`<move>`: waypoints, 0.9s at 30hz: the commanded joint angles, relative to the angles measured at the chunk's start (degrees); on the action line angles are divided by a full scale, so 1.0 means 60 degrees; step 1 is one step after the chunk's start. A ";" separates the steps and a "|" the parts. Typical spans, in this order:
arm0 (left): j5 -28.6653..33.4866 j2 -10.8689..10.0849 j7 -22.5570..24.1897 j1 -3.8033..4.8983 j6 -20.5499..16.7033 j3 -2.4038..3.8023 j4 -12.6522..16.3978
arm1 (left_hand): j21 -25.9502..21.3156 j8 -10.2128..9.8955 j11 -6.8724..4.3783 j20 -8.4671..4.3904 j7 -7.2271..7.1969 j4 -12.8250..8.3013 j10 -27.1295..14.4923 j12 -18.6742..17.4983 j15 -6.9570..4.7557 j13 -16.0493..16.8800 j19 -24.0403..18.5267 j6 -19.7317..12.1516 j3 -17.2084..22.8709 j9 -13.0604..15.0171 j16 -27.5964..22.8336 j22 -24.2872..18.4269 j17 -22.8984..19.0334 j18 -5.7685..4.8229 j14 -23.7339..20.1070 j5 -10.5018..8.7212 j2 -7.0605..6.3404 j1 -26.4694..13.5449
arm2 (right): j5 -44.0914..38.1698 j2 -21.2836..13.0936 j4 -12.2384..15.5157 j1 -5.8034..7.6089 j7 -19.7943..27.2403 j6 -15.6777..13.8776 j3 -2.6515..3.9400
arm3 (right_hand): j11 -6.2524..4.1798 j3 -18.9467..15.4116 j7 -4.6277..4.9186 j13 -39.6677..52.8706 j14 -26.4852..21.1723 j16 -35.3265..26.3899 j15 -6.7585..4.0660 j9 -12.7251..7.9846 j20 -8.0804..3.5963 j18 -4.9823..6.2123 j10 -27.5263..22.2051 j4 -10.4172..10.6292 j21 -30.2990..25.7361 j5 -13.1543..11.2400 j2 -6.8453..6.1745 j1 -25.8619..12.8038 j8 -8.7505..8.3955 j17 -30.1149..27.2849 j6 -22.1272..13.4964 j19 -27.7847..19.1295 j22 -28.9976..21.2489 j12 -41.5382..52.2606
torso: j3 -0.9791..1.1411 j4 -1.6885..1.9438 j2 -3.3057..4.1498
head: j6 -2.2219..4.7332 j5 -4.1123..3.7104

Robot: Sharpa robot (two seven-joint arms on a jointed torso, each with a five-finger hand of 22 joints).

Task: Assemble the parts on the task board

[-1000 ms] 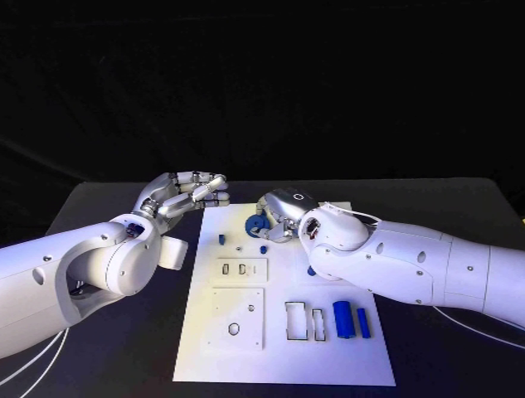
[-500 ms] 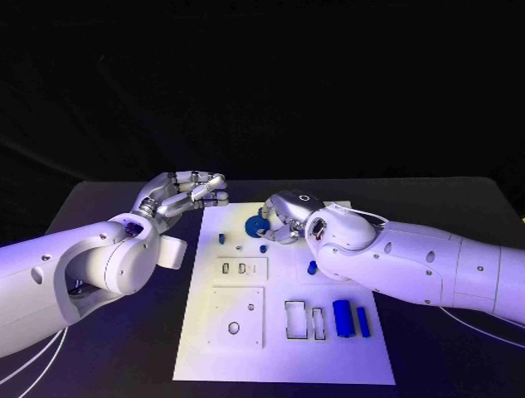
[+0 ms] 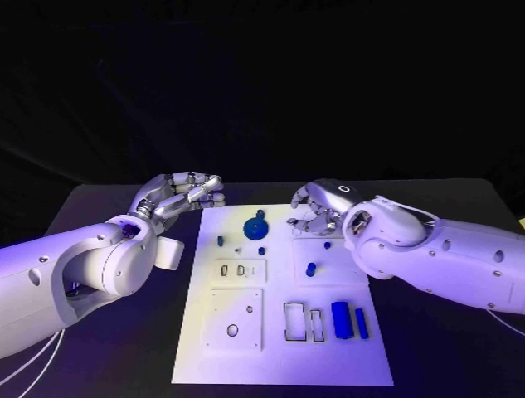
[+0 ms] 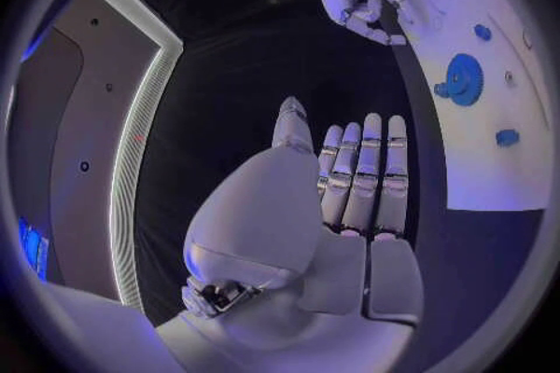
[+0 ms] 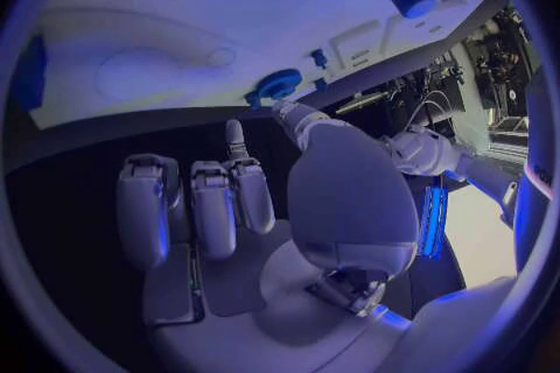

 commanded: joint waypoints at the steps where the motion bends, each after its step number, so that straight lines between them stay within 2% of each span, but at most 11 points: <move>1: 0.0021 0.0037 0.0088 0.0016 0.0142 0.0008 -0.0036 | -0.0056 -0.0064 0.0000 0.0005 0.0154 0.0013 -0.0041 -0.0038 0.0027 -0.0007 0.0085 -0.0066 -0.0055 0.0008 -0.0047 -0.0008 0.0008 0.0111 -0.0067 -0.0044 0.0096 -0.0015 | 0.1314 -0.0484 0.0223 0.0121 0.0653 0.0003 0.0001 | 0.0013 -0.0009 0.0045 0.1216 0.0995 0.0038 -0.0007 -0.0053 -0.0004 -0.0092 -0.0026 -0.0164 -0.0086 -0.0208 -0.0059 0.0335 -0.0041 0.2516 -0.0061 0.0164 0.1579 -0.0124 | 0.0012 -0.0085 -0.0062 | 0.0029 -0.0003; 3: 0.0020 0.0057 0.0115 0.0016 0.0188 0.0008 -0.0080 | -0.0058 -0.0064 -0.0001 0.0005 0.0152 0.0009 -0.0044 -0.0036 0.0027 -0.0006 0.0086 -0.0066 -0.0060 0.0011 -0.0050 -0.0010 0.0012 0.0111 -0.0067 -0.0044 0.0099 -0.0011 | 0.1520 -0.0893 0.0341 0.0200 0.1034 0.0198 0.0004 | 0.0059 -0.0093 0.0091 0.1136 0.0995 0.0038 0.0029 -0.0114 0.0024 -0.0063 -0.0111 -0.0450 -0.0200 -0.0532 -0.0269 0.0744 -0.0100 0.2516 -0.0177 0.0086 0.1508 -0.0201 | 0.0018 -0.0128 -0.0095 | 0.0029 -0.0027; 5: 0.0008 0.0087 0.0144 0.0014 0.0238 0.0007 -0.0136 | -0.0059 -0.0064 -0.0002 0.0005 0.0152 0.0009 -0.0044 -0.0036 0.0027 -0.0006 0.0086 -0.0066 -0.0061 0.0011 -0.0051 -0.0011 0.0012 0.0111 -0.0067 -0.0044 0.0099 -0.0010 | 0.1684 -0.1323 0.0405 0.0255 0.1448 0.0453 0.0006 | 0.0080 -0.0204 0.0113 0.1144 0.0995 0.0038 0.0053 -0.0177 0.0049 -0.0056 -0.0112 -0.0565 -0.0234 -0.0806 -0.0335 0.0954 -0.0146 0.2516 -0.0295 0.0064 0.1496 -0.0195 | 0.0041 -0.0161 -0.0134 | 0.0023 -0.0082; 8: -0.0001 0.0112 0.0160 0.0013 0.0275 0.0006 -0.0193 | -0.0060 -0.0064 -0.0003 0.0006 0.0149 0.0007 -0.0045 -0.0035 0.0028 -0.0006 0.0086 -0.0066 -0.0064 0.0013 -0.0052 -0.0012 0.0013 0.0110 -0.0067 -0.0044 0.0098 -0.0009 | 0.2009 -0.1696 0.0341 0.0286 0.1798 0.0786 0.0005 | -0.0025 -0.0329 0.0033 0.1129 0.0995 0.0038 -0.0013 -0.0250 0.0020 -0.0045 -0.0137 -0.0669 -0.0269 -0.0993 -0.0352 0.1176 -0.0185 0.2516 -0.0410 0.0043 0.1485 -0.0211 | 0.0059 -0.0180 -0.0159 | 0.0016 -0.0135; 12: -0.0006 0.0136 0.0175 0.0010 0.0317 0.0005 -0.0246 | -0.0060 -0.0064 -0.0003 0.0006 0.0149 0.0007 -0.0045 -0.0035 0.0028 -0.0006 0.0086 -0.0066 -0.0064 0.0013 -0.0052 -0.0012 0.0013 0.0110 -0.0067 -0.0044 0.0098 -0.0009 | 0.2277 -0.2022 0.0152 0.0269 0.2092 0.1073 0.0002 | -0.0184 -0.0369 -0.0042 0.1122 0.0995 0.0038 -0.0138 -0.0293 -0.0074 -0.0041 -0.0157 -0.0752 -0.0281 -0.0981 -0.0315 0.1367 -0.0167 0.2516 -0.0425 0.0038 0.1490 -0.0222 | 0.0076 -0.0192 -0.0171 | -0.0011 -0.0213; 17: -0.0008 0.0152 0.0183 0.0006 0.0343 0.0005 -0.0279 | -0.0060 -0.0064 -0.0003 0.0006 0.0149 0.0007 -0.0045 -0.0035 0.0028 -0.0006 0.0086 -0.0066 -0.0064 0.0013 -0.0052 -0.0012 0.0013 0.0110 -0.0067 -0.0044 0.0098 -0.0009 | 0.2371 -0.2168 -0.0073 0.0201 0.2242 0.1211 -0.0001 | -0.0217 -0.0370 -0.0070 0.1127 0.0995 0.0038 -0.0170 -0.0300 -0.0104 -0.0040 -0.0154 -0.0768 -0.0289 -0.0966 -0.0305 0.1407 -0.0152 0.2516 -0.0409 0.0034 0.1487 -0.0218 | 0.0098 -0.0198 -0.0170 | -0.0027 -0.0233; 21: -0.0009 0.0159 0.0185 0.0004 0.0353 0.0004 -0.0294 | -0.0060 -0.0064 -0.0003 0.0006 0.0149 0.0007 -0.0045 -0.0035 0.0028 -0.0006 0.0086 -0.0066 -0.0064 0.0013 -0.0052 -0.0012 0.0013 0.0110 -0.0067 -0.0044 0.0098 -0.0009 | 0.2405 -0.2207 -0.0260 0.0124 0.2298 0.1298 -0.0005 | -0.0235 -0.0371 -0.0084 0.1139 0.0995 0.0038 -0.0188 -0.0305 -0.0122 -0.0043 -0.0144 -0.0775 -0.0281 -0.0944 -0.0300 0.1426 -0.0143 0.2516 -0.0398 0.0041 0.1496 -0.0208 | 0.0079 -0.0177 -0.0162 | -0.0048 -0.0251; 27: -0.0009 0.0158 0.0186 0.0002 0.0352 0.0004 -0.0306 | -0.0060 -0.0064 -0.0003 0.0006 0.0149 0.0007 -0.0045 -0.0035 0.0028 -0.0006 0.0086 -0.0066 -0.0064 0.0013 -0.0052 -0.0012 0.0013 0.0110 -0.0067 -0.0044 0.0098 -0.0009 | 0.2429 -0.2119 -0.0508 -0.0003 0.2343 0.1336 -0.0009 | -0.0237 -0.0365 -0.0093 0.1149 0.0995 0.0038 -0.0207 -0.0312 -0.0152 -0.0046 -0.0135 -0.0778 -0.0275 -0.0867 -0.0277 0.1450 -0.0117 0.2516 -0.0362 0.0048 0.1505 -0.0200 | 0.0067 -0.0193 -0.0155 | -0.0066 -0.0246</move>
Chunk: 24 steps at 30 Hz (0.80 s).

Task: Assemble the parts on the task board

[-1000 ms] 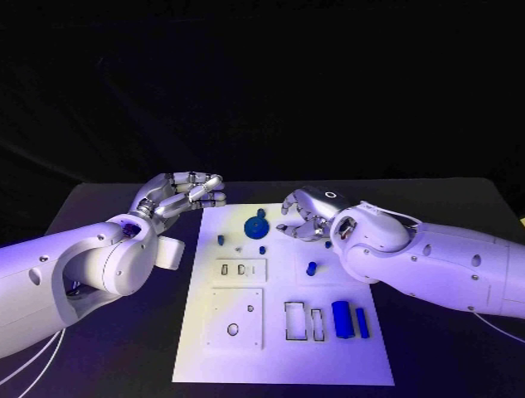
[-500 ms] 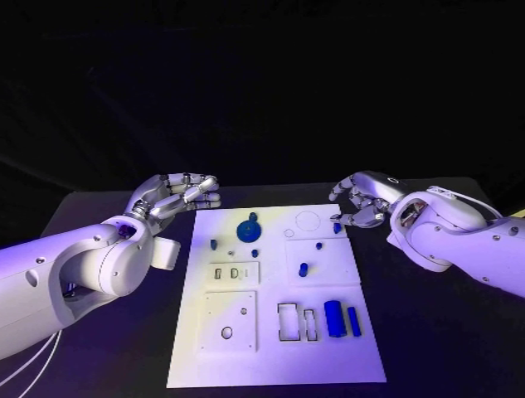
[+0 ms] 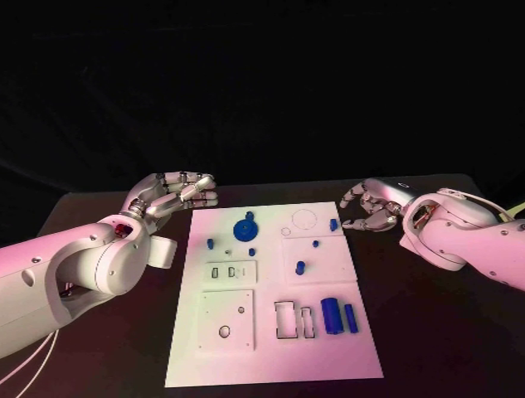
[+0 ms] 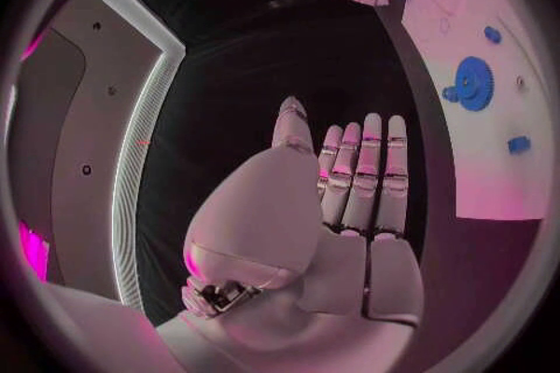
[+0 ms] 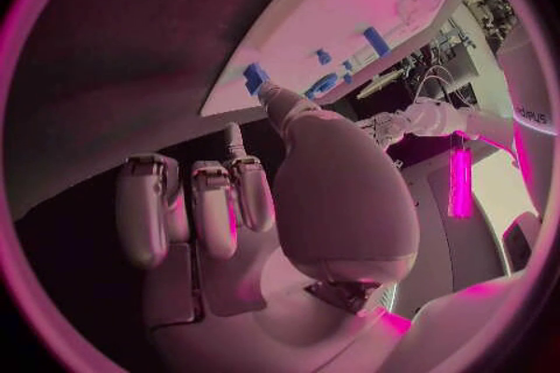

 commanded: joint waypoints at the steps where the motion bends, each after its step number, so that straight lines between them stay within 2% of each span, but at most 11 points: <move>1: -0.0005 0.0021 0.0143 0.0005 0.0191 0.0006 0.0007 | -0.0061 -0.0064 -0.0003 0.0006 0.0149 0.0003 -0.0046 -0.0035 0.0028 -0.0006 0.0086 -0.0066 -0.0068 0.0015 -0.0052 -0.0013 0.0015 0.0110 -0.0067 -0.0044 0.0098 -0.0009 | 0.0133 0.0079 -0.0085 -0.0084 0.0295 0.0303 -0.0004 | -0.0032 0.0008 -0.0073 0.1169 0.1028 0.0038 -0.0065 -0.0019 -0.0087 -0.0046 -0.0001 -0.0065 -0.0036 0.0082 0.0033 0.0091 0.0050 0.2510 0.0051 0.0050 0.1510 -0.0012 | -0.0013 -0.0003 0.0008 | -0.0028 0.0014; 5: -0.0006 0.0021 0.0141 0.0005 0.0184 0.0006 -0.0001 | -0.0061 -0.0064 -0.0003 0.0006 0.0149 0.0003 -0.0046 -0.0035 0.0028 -0.0006 0.0086 -0.0066 -0.0068 0.0015 -0.0052 -0.0013 0.0015 0.0110 -0.0067 -0.0044 0.0098 -0.0009 | 0.0142 0.0149 -0.0094 -0.0144 0.0316 0.0286 -0.0005 | 0.0005 0.0028 -0.0070 0.1201 0.1028 0.0038 -0.0042 -0.0026 -0.0087 -0.0057 0.0030 -0.0064 -0.0013 0.0183 0.0060 0.0112 0.0097 0.2510 0.0133 0.0070 0.1533 0.0017 | -0.0010 0.0016 0.0011 | -0.0055 0.0022; 9: -0.0006 0.0019 0.0139 0.0005 0.0175 0.0006 -0.0010 | -0.0061 -0.0064 -0.0003 0.0006 0.0149 0.0003 -0.0046 -0.0035 0.0028 -0.0006 0.0086 -0.0066 -0.0068 0.0015 -0.0052 -0.0013 0.0015 0.0110 -0.0067 -0.0044 0.0098 -0.0009 | 0.0155 0.0235 -0.0139 -0.0171 0.0233 0.0203 -0.0006 | 0.0034 0.0081 -0.0066 0.1243 0.1028 0.0038 -0.0019 -0.0036 -0.0077 -0.0068 0.0072 -0.0056 0.0019 0.0239 0.0121 0.0141 0.0139 0.2510 0.0221 0.0097 0.1562 0.0056 | -0.0019 0.0003 0.0001 | -0.0065 0.0040; 24: -0.0007 0.0025 0.0116 0.0006 0.0151 0.0006 -0.0023 | -0.0077 -0.0059 -0.0016 0.0006 0.0132 -0.0016 -0.0043 -0.0024 0.0026 -0.0001 0.0085 -0.0054 -0.0100 0.0036 -0.0070 -0.0028 0.0037 0.0111 -0.0065 -0.0042 0.0110 0.0010 | 0.0305 0.0563 -0.0312 -0.0229 -0.0038 0.0103 -0.0023 | 0.0156 0.0557 0.0019 0.1391 0.1028 0.0038 0.0093 -0.0133 0.0024 -0.0106 0.0219 0.0020 0.0147 0.0362 0.0425 0.0200 0.0290 0.2510 0.0714 0.0203 0.1683 0.0194 | -0.0014 -0.0002 -0.0001 | -0.0117 0.0098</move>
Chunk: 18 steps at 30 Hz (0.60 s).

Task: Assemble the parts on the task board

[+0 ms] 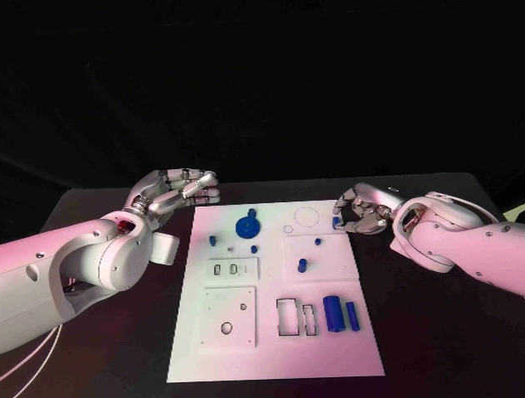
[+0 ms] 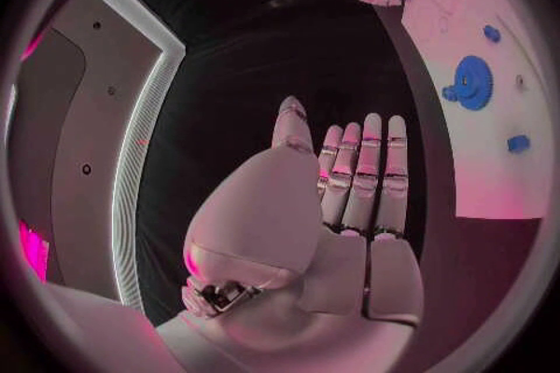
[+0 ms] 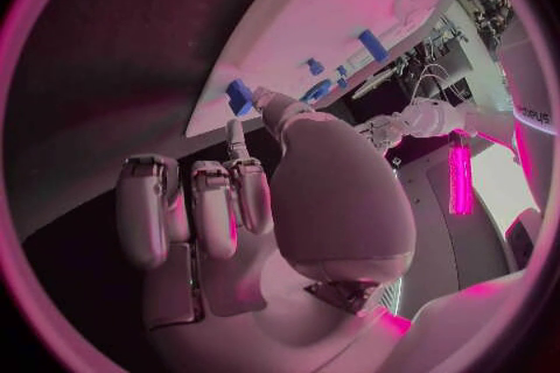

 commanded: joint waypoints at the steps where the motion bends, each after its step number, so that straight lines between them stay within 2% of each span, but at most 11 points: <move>1: -0.0006 0.0015 0.0110 0.0007 0.0135 0.0008 0.0009 | -0.0019 -0.0059 -0.0016 0.0006 0.0132 -0.0003 -0.0043 -0.0024 0.0026 -0.0001 0.0085 -0.0055 -0.0033 0.0008 -0.0032 -0.0008 0.0009 0.0110 -0.0065 -0.0042 0.0110 0.0010 | 0.0029 0.0032 -0.0025 -0.0013 -0.0114 0.0035 -0.0002 | 0.0017 0.0114 -0.0002 0.1398 0.0992 0.0038 0.0057 -0.0019 0.0027 -0.0106 0.0089 -0.0003 0.0058 0.0056 0.0110 0.0015 0.0080 0.2512 0.0133 0.0207 0.1682 0.0050 | -0.0003 -0.0009 -0.0005 | -0.0028 0.0009; 7: -0.0007 0.0016 0.0102 0.0007 0.0135 0.0008 0.0006 | -0.0019 -0.0059 -0.0016 0.0006 0.0132 -0.0003 -0.0043 -0.0024 0.0026 -0.0001 0.0085 -0.0055 -0.0033 0.0008 -0.0032 -0.0008 0.0009 0.0110 -0.0065 -0.0042 0.0110 0.0010 | -0.0064 0.0072 -0.0076 -0.0033 -0.0183 0.0124 -0.0006 | 0.0009 0.0164 -0.0015 0.1409 0.0992 0.0038 0.0054 -0.0022 0.0029 -0.0106 0.0098 -0.0028 0.0058 0.0057 0.0087 0.0025 0.0090 0.2512 0.0202 0.0208 0.1686 0.0060 | 0.0002 -0.0025 -0.0009 | -0.0062 0.0018; 18: -0.0008 0.0014 0.0095 0.0007 0.0129 0.0008 -0.0003 | -0.0019 -0.0059 -0.0016 0.0006 0.0132 -0.0003 -0.0043 -0.0024 0.0026 -0.0001 0.0085 -0.0055 -0.0033 0.0008 -0.0032 -0.0008 0.0009 0.0110 -0.0065 -0.0042 0.0110 0.0010 | -0.0166 0.0143 -0.0132 -0.0084 -0.0245 0.0147 -0.0011 | 0.0003 0.0178 -0.0021 0.1416 0.0992 0.0038 0.0050 -0.0026 0.0028 -0.0107 0.0104 -0.0047 0.0064 0.0050 0.0047 0.0026 0.0091 0.2512 0.0233 0.0213 0.1692 0.0066 | 0.0005 -0.0012 -0.0006 | -0.0061 0.0004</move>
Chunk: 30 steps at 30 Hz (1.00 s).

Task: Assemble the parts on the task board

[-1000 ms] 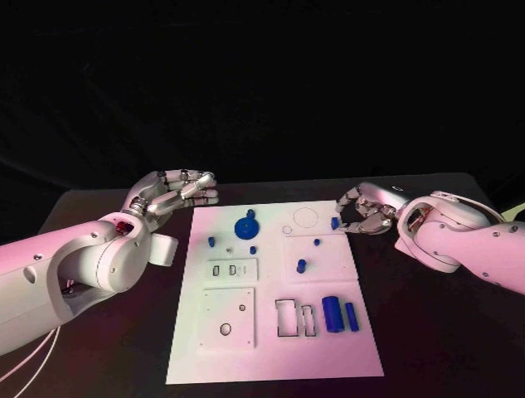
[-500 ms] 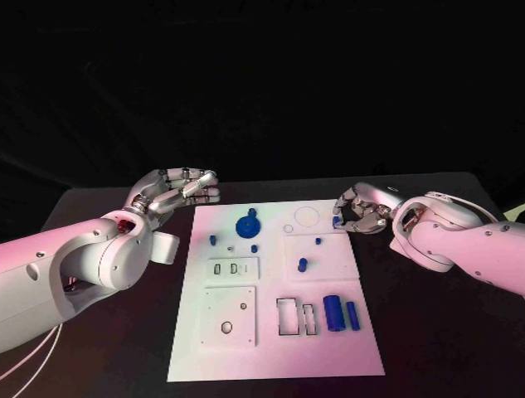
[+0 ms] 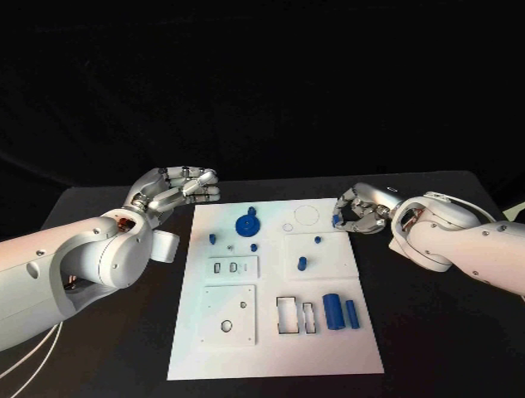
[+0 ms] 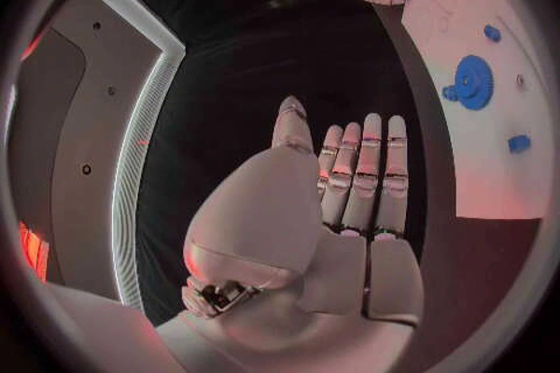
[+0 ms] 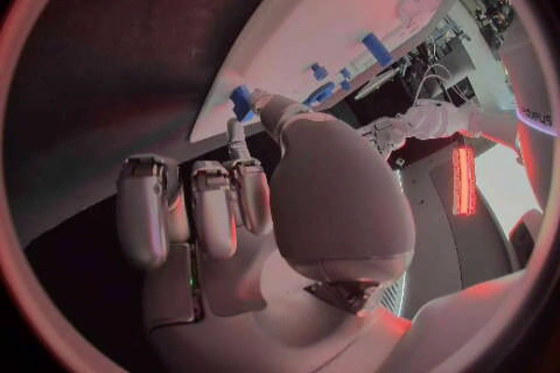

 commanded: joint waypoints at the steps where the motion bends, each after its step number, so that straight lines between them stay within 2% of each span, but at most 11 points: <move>1: -0.0006 0.0017 0.0100 0.0007 0.0129 0.0007 0.0010 | -0.0020 -0.0059 -0.0016 0.0006 0.0132 -0.0003 -0.0044 -0.0024 0.0026 -0.0001 0.0085 -0.0055 -0.0033 0.0011 -0.0032 -0.0009 0.0010 0.0111 -0.0065 -0.0042 0.0110 0.0010 | -0.0149 0.0038 -0.0029 -0.0016 -0.0099 0.0124 -0.0003 | 0.0003 0.0057 -0.0018 0.1417 0.0993 0.0038 0.0050 -0.0015 0.0028 -0.0107 0.0105 -0.0010 0.0064 0.0050 0.0047 0.0026 0.0017 0.2514 0.0063 0.0213 0.1694 0.0030 | 0.0001 0.0014 0.0002 | 0.0003 -0.0010; 12: -0.0006 0.0012 0.0094 0.0007 0.0129 0.0007 -0.0001 | -0.0028 -0.0062 -0.0015 0.0006 0.0134 -0.0012 -0.0049 -0.0022 0.0025 0.0000 0.0089 -0.0057 -0.0052 0.0022 -0.0044 -0.0017 0.0025 0.0112 -0.0064 -0.0043 0.0127 0.0020 | -0.0149 0.0112 -0.0094 -0.0033 -0.0120 0.0030 -0.0005 | 0.0001 0.0080 -0.0019 0.1441 0.0993 0.0038 0.0047 -0.0023 0.0027 -0.0117 0.0126 -0.0025 0.0098 0.0049 0.0029 0.0030 0.0007 0.2514 0.0074 0.0237 0.1720 0.0051 | 0.0002 0.0004 0.0001 | -0.0018 0.0012; 20: -0.0006 0.0016 0.0086 0.0007 0.0137 0.0007 -0.0006 | -0.0028 -0.0062 -0.0015 0.0006 0.0134 -0.0012 -0.0049 -0.0022 0.0025 0.0000 0.0089 -0.0057 -0.0052 0.0022 -0.0044 -0.0017 0.0025 0.0112 -0.0064 -0.0043 0.0127 0.0020 | -0.0155 0.0177 -0.0125 -0.0047 -0.0151 -0.0044 -0.0006 | -0.0038 0.0282 -0.0069 0.1536 0.0993 0.0038 0.0020 -0.0022 0.0010 -0.0125 0.0216 -0.0049 0.0128 0.0072 0.0141 0.0031 0.0044 0.2514 0.0276 0.0261 0.1752 0.0136 | 0.0005 0.0004 0.0001 | -0.0032 0.0013; 30: -0.0006 0.0013 0.0076 0.0007 0.0137 0.0007 -0.0012 | -0.0028 -0.0062 -0.0015 0.0006 0.0134 -0.0012 -0.0049 -0.0022 0.0025 0.0000 0.0089 -0.0057 -0.0052 0.0022 -0.0044 -0.0017 0.0025 0.0112 -0.0064 -0.0043 0.0127 0.0020 | -0.0341 0.0221 -0.0145 -0.0093 -0.0262 -0.0345 -0.0007 | -0.0231 0.0668 -0.0300 0.1672 0.0993 0.0038 -0.0141 0.0144 -0.0124 -0.0146 0.0344 -0.0243 0.0202 -0.0045 0.0432 0.0032 0.0304 0.2514 0.0876 0.0320 0.1826 0.0252 | 0.0001 0.0009 -0.0002 | -0.0051 0.0014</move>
